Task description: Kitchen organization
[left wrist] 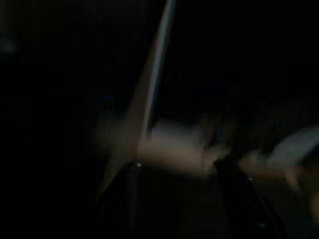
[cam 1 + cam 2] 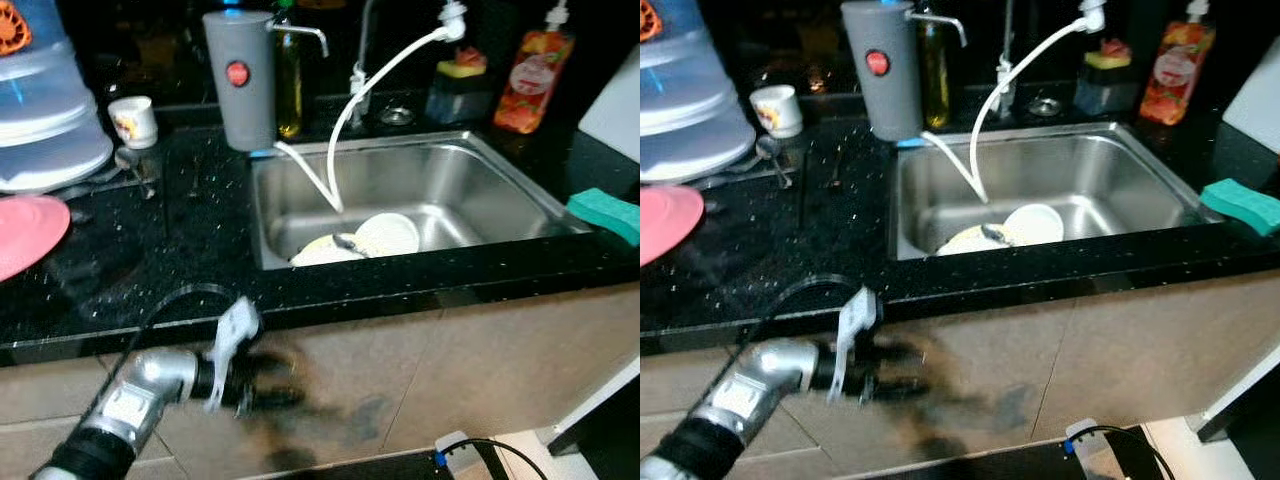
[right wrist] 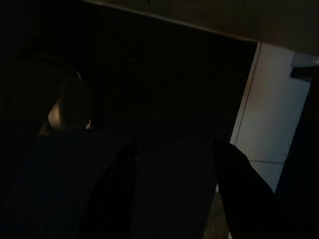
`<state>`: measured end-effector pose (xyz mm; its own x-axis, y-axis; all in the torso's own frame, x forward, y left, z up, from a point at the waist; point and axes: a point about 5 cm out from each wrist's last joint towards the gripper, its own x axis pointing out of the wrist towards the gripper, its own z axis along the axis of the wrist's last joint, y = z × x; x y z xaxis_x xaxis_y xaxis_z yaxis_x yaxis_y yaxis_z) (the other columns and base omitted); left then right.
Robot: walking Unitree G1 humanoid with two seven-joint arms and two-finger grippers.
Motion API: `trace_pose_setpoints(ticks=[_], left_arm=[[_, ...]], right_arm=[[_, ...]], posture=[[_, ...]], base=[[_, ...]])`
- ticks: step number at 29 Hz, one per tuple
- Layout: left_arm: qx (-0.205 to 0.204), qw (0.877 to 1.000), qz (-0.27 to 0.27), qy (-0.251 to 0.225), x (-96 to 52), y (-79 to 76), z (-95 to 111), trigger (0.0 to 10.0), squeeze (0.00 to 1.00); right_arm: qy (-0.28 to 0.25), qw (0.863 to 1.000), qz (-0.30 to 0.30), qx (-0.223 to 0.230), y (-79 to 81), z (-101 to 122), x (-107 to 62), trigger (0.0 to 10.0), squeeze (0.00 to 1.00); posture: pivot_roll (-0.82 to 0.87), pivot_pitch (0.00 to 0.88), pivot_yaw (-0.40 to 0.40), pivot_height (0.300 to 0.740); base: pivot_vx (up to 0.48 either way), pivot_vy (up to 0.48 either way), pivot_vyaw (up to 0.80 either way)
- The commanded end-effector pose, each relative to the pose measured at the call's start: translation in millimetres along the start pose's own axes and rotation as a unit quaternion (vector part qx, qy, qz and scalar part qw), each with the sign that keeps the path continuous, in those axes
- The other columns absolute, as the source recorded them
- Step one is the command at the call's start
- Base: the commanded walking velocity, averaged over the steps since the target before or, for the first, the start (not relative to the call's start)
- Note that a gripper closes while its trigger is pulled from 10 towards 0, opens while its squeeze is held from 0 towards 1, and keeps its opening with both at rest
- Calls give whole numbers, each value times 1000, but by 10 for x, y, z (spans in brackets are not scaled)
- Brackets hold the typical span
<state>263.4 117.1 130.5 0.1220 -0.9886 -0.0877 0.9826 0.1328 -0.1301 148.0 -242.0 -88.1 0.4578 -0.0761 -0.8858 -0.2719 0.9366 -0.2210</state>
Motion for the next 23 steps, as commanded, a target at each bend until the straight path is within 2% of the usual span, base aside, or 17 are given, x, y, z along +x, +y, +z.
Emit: trace_pose_setpoints(ticks=[1, 3, 5, 6, 7, 8, 10, 12, 14, 15, 16, 17, 19, 20, 21, 22, 23], left_arm=[[41, 997, -29, -60, 48, -48, 370, 10000, 0], [54, 993, -65, -80, 95, -159, 497, 10000, 0], [54, 993, -65, -80, 95, -159, 497, 10000, 0], [57, 990, -113, -64, 159, -314, 482, 10000, 0], [50, 988, -136, -47, 186, -389, 425, 10000, 0], [50, 988, -136, -47, 186, -389, 425, 10000, 0], [32, 985, -168, -25, 214, -484, 330, 10000, 0], [32, 985, -168, -25, 214, -484, 330, 10000, 0], [7, 979, -203, 6, 233, -596, 222, 10000, 0], [7, 979, -203, 6, 233, -596, 222, 10000, 0], [-5, 976, -215, 32, 240, -639, 153, 10000, 0], [-5, 976, -215, 32, 240, -639, 153, 10000, 0], [-17, 970, -222, 95, 221, -656, -28, 10000, 0], [-17, 970, -222, 95, 221, -656, -28, 10000, 0], [-20, 960, -213, 178, 157, -626, -275, 10000, 0], [-20, 960, -213, 178, 157, -626, -275, 10000, 0], [-22, 956, -211, 203, 131, -623, -350, 10000, 0]], right_arm=[[0, 1000, 2, 7, 15, 1, 2, 10000, 0], [0, 1000, 3, 7, 17, 2, 3, 10000, 0], [0, 1000, 3, 7, 17, 2, 3, 10000, 0], [0, 1000, 3, 7, 19, 4, 3, 10000, 0], [0, 1000, 3, 6, 20, 7, 4, 10000, 0], [0, 1000, 3, 6, 20, 7, 4, 10000, 0], [-1, 1000, 3, 6, 22, 11, 5, 10000, 0], [-1, 1000, 3, 6, 22, 11, 5, 10000, 0], [-2, 1000, 3, 5, 23, 15, 5, 10000, 0], [-2, 1000, 3, 5, 23, 15, 5, 10000, 0], [-2, 1000, 3, 5, 24, 16, 6, 10000, 0], [-2, 1000, 3, 5, 24, 16, 6, 10000, 0], [-2, 1000, 4, 6, 25, 19, 6, 10000, 0], [-2, 1000, 4, 6, 25, 19, 6, 10000, 0], [-2, 1000, 3, 7, 25, 21, 7, 10000, 0], [-2, 1000, 3, 7, 25, 21, 7, 10000, 0], [-2, 1000, 3, 7, 24, 21, 7, 10000, 0]], posture=[[-84, 7, 3, 740], [-83, 8, 3, 740], [-83, 8, 3, 740], [-80, 8, 1, 740], [-79, 8, 2, 740], [-79, 8, 2, 740], [-77, 5, 2, 740], [-77, 5, 2, 740], [-76, 4, 1, 740], [-76, 4, 1, 740], [-77, 5, 4, 740], [-77, 5, 4, 740], [-78, 4, 5, 740], [-78, 4, 5, 740], [-80, 3, 6, 740], [-80, 3, 6, 740], [-80, 3, 6, 740]], base=[[0, 0, 0], [0, 0, 0], [0, 0, 0], [0, 0, 0], [0, 0, 0], [0, 0, 0], [0, 0, 0], [0, 0, 0], [0, 0, 0], [0, 0, 0], [0, 0, 0], [0, 0, 0], [0, 0, 0], [0, 0, 0], [0, 0, 0], [0, 0, 0], [0, 0, 0]])
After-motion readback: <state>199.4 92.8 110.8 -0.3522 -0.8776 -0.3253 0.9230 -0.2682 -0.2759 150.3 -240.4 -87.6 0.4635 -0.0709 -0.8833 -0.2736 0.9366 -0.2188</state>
